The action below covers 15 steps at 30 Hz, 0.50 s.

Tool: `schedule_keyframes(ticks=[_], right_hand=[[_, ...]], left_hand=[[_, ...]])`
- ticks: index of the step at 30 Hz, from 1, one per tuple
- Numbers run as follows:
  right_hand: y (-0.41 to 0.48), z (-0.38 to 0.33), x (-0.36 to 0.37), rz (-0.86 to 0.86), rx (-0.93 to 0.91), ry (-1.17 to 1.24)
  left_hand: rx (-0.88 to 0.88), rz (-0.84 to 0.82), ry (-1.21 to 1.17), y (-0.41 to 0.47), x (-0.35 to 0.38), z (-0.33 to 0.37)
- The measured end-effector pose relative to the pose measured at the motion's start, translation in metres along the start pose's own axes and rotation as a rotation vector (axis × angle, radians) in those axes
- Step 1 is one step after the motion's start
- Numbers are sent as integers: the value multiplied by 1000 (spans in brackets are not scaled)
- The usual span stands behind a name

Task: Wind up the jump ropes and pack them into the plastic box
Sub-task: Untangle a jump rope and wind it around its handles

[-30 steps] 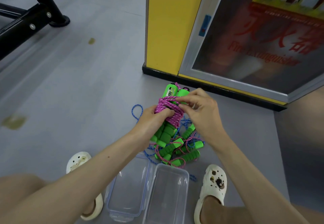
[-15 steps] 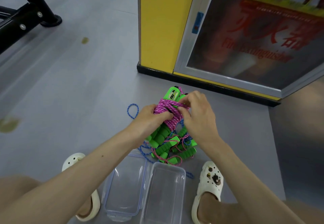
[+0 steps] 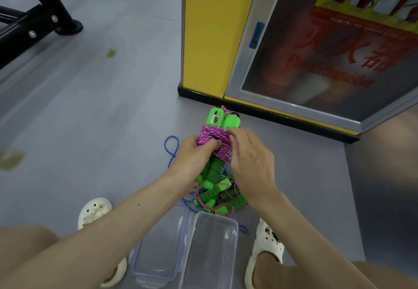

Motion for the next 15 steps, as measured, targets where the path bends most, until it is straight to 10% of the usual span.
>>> schedule_keyframes(ticks=[5,15], right_hand=[[-2,42,17,-120,566,567],[-19,73,39,-171,865,821]], left_hand=[[202,73,437,2,-3,6],[339,74,658,0,10,11]])
Point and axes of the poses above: each hand's wrist, its own y-axis towards the middle knuckle, its own x-axis out of the palm, z = x × y, the point moved 8 cm from there along y, towards the middle knuckle, and after that the axes turned 4 degrees about -z, right-handed, at the moved point
